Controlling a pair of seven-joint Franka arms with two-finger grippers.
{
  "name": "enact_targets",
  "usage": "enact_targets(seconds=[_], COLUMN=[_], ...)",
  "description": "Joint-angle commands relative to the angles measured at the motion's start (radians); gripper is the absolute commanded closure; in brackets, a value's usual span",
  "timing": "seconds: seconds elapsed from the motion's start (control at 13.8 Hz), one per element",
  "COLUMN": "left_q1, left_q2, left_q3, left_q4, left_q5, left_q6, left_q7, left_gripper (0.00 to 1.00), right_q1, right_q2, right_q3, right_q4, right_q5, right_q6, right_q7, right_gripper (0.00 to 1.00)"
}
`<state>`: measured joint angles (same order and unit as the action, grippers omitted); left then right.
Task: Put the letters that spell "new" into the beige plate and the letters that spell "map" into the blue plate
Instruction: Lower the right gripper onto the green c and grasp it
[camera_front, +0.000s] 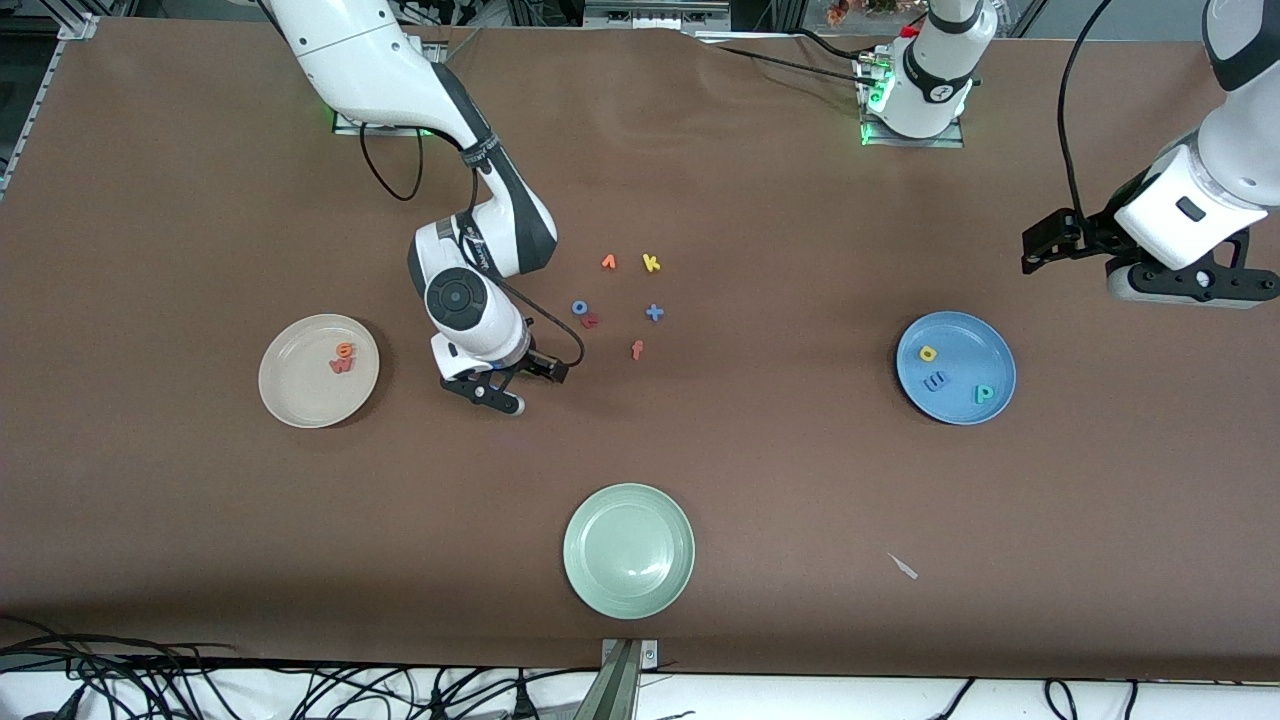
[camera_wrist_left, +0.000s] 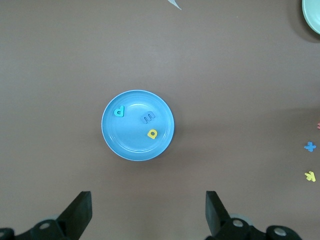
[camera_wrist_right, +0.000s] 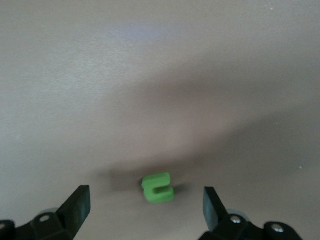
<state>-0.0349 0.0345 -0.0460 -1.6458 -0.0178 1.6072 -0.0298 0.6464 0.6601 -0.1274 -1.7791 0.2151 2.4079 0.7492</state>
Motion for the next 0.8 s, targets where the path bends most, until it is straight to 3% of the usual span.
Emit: enact_targets(seconds=[0.0,0.14,0.72], left_q1=[-0.007,-0.007,-0.005], left_q2=[-0.016,-0.016,-0.016], left_q3=[-0.002,-0.002,-0.002], left_q4=[0.000,0.000,0.000], left_q5=[0.029,0.030,0.030], left_q6=[-0.015,-0.012,-0.013], left_q7=[-0.012,-0.012,-0.012], left_gripper=[0.00,0.00,0.00], right_q1=[0.001,0.001,0.001], right_q2=[-0.042,-0.043,-0.079], right_q3=[0.008,0.021,0.029], right_q4=[-0.085,-0.112,-0.155], right_q5=[0.020,0.020,0.021], right_q6=[0.071,0.112,0.116], right_q7=[-0.014,-0.016,-0.017], right_gripper=[0.00,0.02,0.29])
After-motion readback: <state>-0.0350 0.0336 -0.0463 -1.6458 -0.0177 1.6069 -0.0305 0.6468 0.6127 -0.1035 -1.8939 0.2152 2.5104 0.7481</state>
